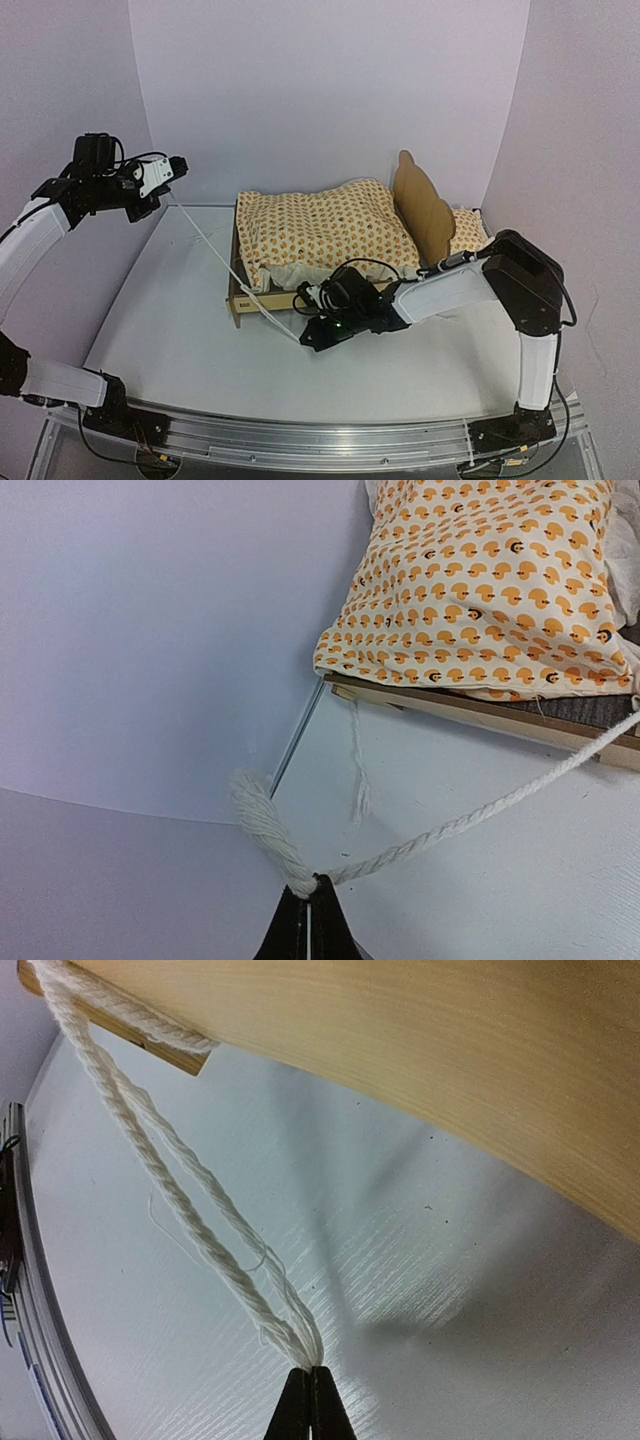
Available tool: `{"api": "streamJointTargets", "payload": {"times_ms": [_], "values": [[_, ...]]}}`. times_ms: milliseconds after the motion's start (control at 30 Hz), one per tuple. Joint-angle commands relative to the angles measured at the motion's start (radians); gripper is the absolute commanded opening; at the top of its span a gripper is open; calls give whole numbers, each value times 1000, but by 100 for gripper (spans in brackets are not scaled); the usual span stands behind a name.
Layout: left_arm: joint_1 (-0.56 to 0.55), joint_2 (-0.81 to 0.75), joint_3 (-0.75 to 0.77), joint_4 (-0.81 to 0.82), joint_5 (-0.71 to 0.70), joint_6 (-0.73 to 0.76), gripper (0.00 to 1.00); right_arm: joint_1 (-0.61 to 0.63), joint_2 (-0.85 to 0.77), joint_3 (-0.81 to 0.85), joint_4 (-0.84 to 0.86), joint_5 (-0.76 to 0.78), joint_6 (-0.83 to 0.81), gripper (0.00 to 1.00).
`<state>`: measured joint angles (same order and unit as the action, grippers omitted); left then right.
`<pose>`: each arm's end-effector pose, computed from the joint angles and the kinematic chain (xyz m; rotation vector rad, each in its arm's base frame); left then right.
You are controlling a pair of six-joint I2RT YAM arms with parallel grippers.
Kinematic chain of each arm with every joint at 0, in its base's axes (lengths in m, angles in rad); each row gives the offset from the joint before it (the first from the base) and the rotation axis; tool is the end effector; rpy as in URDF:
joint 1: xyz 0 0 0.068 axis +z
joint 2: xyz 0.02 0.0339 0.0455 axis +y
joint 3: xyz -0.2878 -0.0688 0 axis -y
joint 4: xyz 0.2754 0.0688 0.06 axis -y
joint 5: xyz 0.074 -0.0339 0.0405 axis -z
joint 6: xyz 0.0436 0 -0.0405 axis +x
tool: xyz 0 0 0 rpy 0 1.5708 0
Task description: Set up the pet bed
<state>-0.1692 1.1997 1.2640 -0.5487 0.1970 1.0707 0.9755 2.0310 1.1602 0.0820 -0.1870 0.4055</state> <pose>0.2844 -0.0572 0.4049 1.2972 1.6057 0.3587 0.2476 0.3800 0.1165 -0.8028 2.3933 0.8446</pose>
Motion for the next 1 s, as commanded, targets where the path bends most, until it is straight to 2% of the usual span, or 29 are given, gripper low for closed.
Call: {"api": "streamJointTargets", "payload": {"times_ms": [0, 100, 167, 233, 300, 367, 467, 600, 733, 867, 967], "values": [[6, -52, 11, -33, -2, 5, 0, -24, 28, -62, -142, -14, 92, 0], [6, -67, 9, -82, 81, -27, 0, -20, 47, -36, -148, -21, 87, 0], [2, -89, -5, -175, 217, -37, 0, 20, 49, 16, -156, -23, 25, 0], [-37, -126, -68, -243, 352, -29, 0, 77, 37, 67, -149, -58, -81, 0], [-121, -171, -174, -298, 382, -1, 0, 128, 15, 89, -128, -115, -171, 0], [-195, -215, -284, -359, 374, 88, 0, 159, -6, 94, -121, -178, -220, 0], [-218, -275, -473, -416, 393, 308, 0, 193, -17, 112, -123, -242, -244, 0], [-224, -231, -582, -428, 308, 467, 0, 244, -6, 181, -130, -305, -254, 0], [-224, -168, -688, -389, 134, 604, 0, 259, -10, 224, -168, -294, -280, 0], [-217, -93, -810, -319, -98, 685, 0, 257, -49, 166, -169, -302, -267, 0], [-184, -43, -866, -270, -169, 706, 0, 252, -77, 62, -169, -328, -224, 0]]}}
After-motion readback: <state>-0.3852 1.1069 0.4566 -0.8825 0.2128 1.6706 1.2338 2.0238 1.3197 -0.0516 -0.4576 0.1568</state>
